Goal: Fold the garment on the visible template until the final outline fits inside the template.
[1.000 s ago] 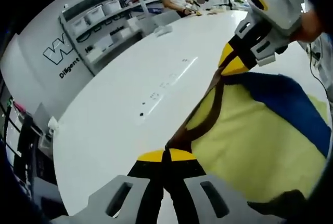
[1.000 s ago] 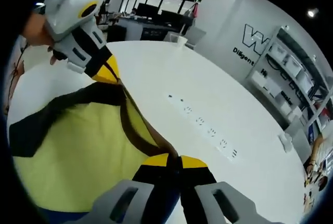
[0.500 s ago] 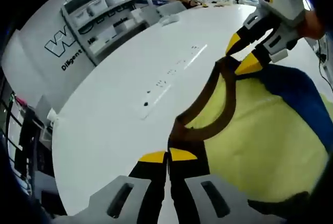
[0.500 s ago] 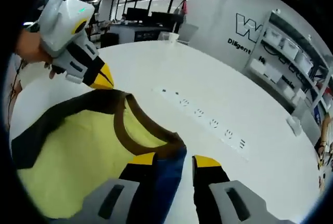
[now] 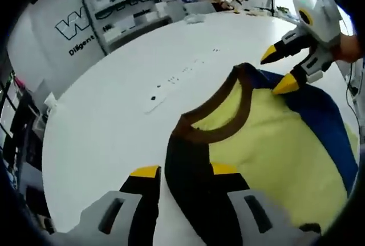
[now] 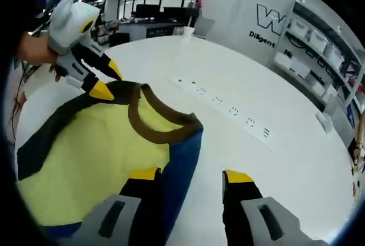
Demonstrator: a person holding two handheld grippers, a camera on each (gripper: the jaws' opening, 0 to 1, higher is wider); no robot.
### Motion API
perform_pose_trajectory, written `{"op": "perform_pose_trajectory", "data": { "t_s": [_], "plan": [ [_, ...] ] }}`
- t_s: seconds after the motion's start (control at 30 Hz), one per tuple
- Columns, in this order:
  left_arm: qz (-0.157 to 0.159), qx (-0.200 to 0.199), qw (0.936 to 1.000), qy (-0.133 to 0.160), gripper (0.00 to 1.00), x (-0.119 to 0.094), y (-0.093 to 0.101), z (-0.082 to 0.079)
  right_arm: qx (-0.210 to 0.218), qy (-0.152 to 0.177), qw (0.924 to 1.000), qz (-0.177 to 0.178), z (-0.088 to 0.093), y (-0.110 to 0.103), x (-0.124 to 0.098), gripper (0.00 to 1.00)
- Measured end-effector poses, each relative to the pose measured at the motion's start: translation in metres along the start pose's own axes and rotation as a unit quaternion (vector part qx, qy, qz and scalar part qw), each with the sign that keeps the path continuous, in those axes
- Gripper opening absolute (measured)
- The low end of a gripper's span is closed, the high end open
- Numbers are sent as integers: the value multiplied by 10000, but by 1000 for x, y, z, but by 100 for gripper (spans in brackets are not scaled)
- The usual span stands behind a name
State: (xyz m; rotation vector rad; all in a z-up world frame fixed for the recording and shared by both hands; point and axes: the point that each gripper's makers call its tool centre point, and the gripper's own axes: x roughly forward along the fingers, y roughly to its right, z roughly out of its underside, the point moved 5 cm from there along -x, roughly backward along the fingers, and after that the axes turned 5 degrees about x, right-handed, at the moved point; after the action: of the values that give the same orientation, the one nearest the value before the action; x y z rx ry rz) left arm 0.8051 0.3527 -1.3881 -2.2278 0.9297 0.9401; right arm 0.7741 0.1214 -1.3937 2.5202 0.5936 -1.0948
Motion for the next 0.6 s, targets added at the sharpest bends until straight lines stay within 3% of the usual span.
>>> {"op": "perform_pose_trajectory", "data": {
  "t_s": [0.07,0.17,0.2,0.33,0.4,0.6],
  "plan": [
    [-12,124,9999,-108,32,1,6,4,10,-70,10000,42,3,2,2,17],
    [-318,950,9947,-211,14,0,1,7,-21,-128,9996,247,4,10,5,1],
    [-260,888,9955,-225,13,1,3,8,-24,-149,9996,255,4,12,6,0],
    [-348,565,9976,-218,17,1,-2,9,302,-184,9992,162,5,14,12,6],
    [-410,494,9977,-225,17,2,-5,8,242,-89,9996,144,3,12,12,8],
    [-584,706,9955,-258,17,1,-5,8,243,37,9997,3,1,3,5,18]
  ]
}}
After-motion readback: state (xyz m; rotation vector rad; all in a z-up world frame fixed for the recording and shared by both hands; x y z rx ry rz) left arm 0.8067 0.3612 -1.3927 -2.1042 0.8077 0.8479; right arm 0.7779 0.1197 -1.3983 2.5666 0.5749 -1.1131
